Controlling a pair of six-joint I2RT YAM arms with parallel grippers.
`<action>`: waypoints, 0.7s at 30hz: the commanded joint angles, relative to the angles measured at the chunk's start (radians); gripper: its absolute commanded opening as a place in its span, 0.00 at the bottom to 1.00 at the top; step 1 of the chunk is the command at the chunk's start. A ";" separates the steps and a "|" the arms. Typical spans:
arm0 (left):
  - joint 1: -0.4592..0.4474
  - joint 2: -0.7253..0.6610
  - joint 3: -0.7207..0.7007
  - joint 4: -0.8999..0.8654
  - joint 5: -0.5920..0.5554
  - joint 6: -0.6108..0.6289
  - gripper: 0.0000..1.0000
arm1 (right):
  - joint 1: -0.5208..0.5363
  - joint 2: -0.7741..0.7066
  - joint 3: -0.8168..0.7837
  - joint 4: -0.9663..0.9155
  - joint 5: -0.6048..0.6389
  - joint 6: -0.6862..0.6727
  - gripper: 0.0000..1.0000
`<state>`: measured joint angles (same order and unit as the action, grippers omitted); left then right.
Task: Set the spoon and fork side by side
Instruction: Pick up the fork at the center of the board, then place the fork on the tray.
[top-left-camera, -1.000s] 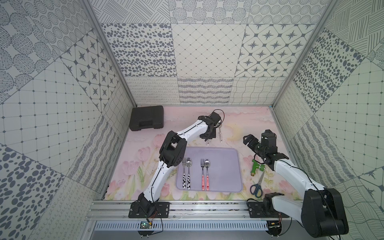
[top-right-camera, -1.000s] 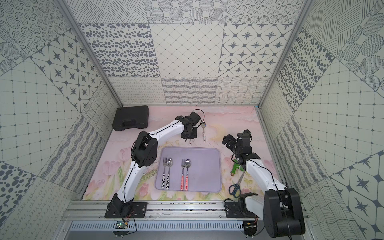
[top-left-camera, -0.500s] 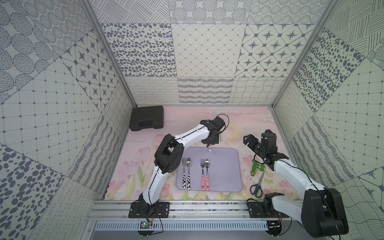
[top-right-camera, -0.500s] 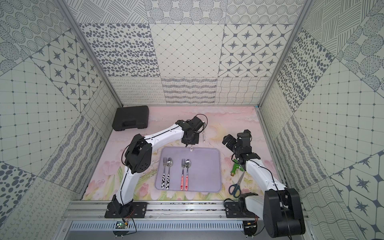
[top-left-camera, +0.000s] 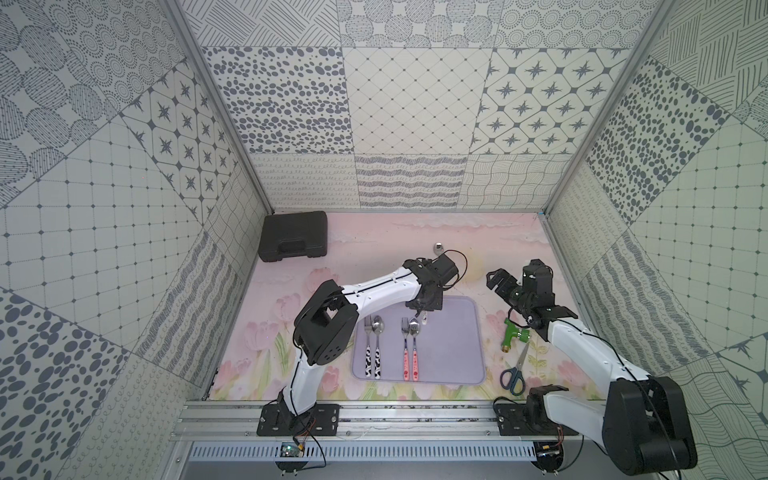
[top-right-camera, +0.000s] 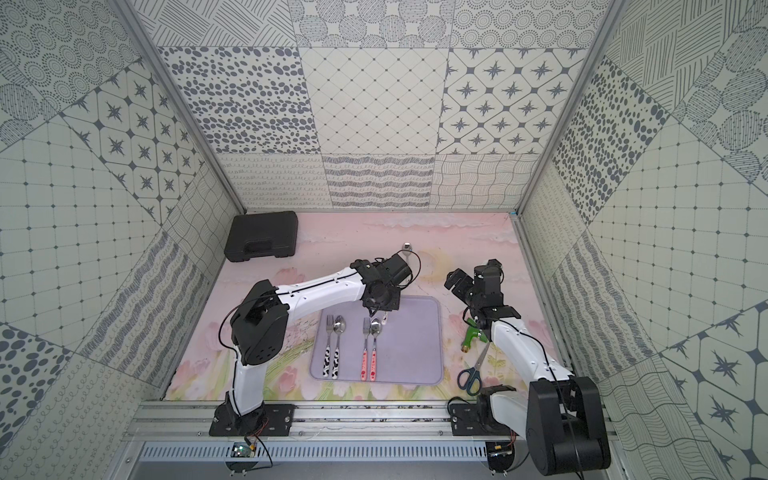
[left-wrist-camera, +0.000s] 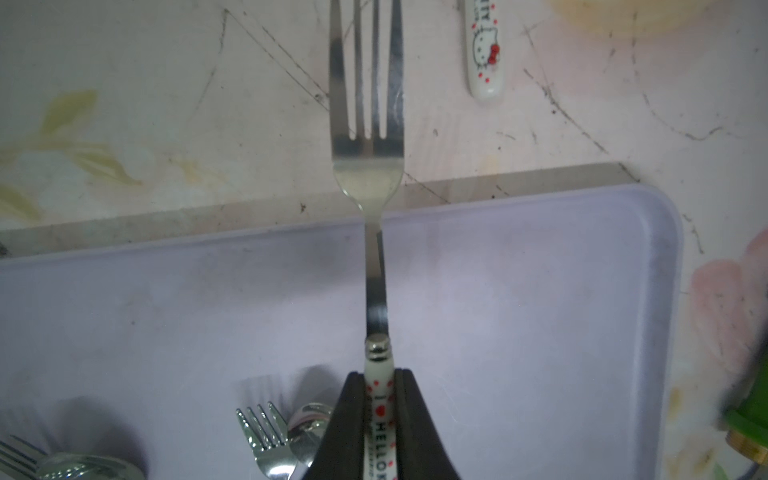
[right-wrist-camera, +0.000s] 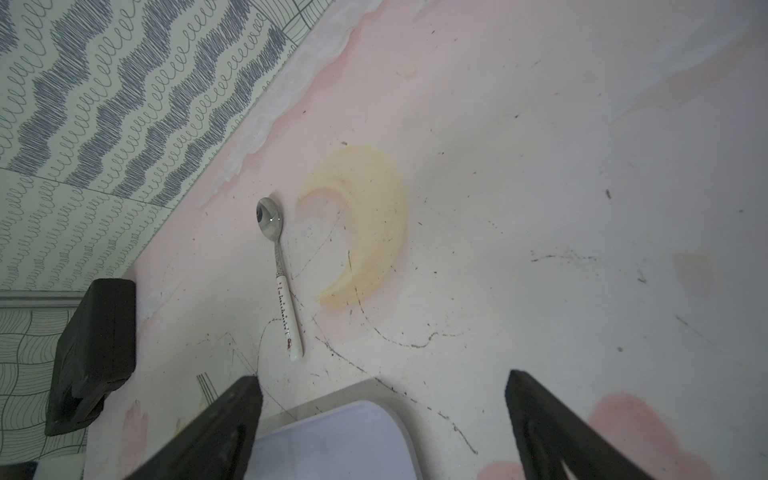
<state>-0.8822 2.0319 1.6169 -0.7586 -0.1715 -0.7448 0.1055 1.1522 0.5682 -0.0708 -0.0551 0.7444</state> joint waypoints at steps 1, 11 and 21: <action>-0.057 -0.050 -0.061 0.033 -0.042 -0.089 0.02 | 0.005 -0.022 0.012 0.026 0.010 -0.006 0.97; -0.161 -0.109 -0.176 0.054 -0.082 -0.200 0.03 | 0.005 -0.025 0.010 0.028 0.009 -0.004 0.97; -0.261 -0.097 -0.215 0.056 -0.100 -0.307 0.05 | 0.005 -0.025 0.009 0.029 0.003 0.001 0.97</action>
<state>-1.1019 1.9308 1.4097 -0.7143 -0.2310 -0.9539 0.1055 1.1469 0.5682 -0.0708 -0.0555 0.7452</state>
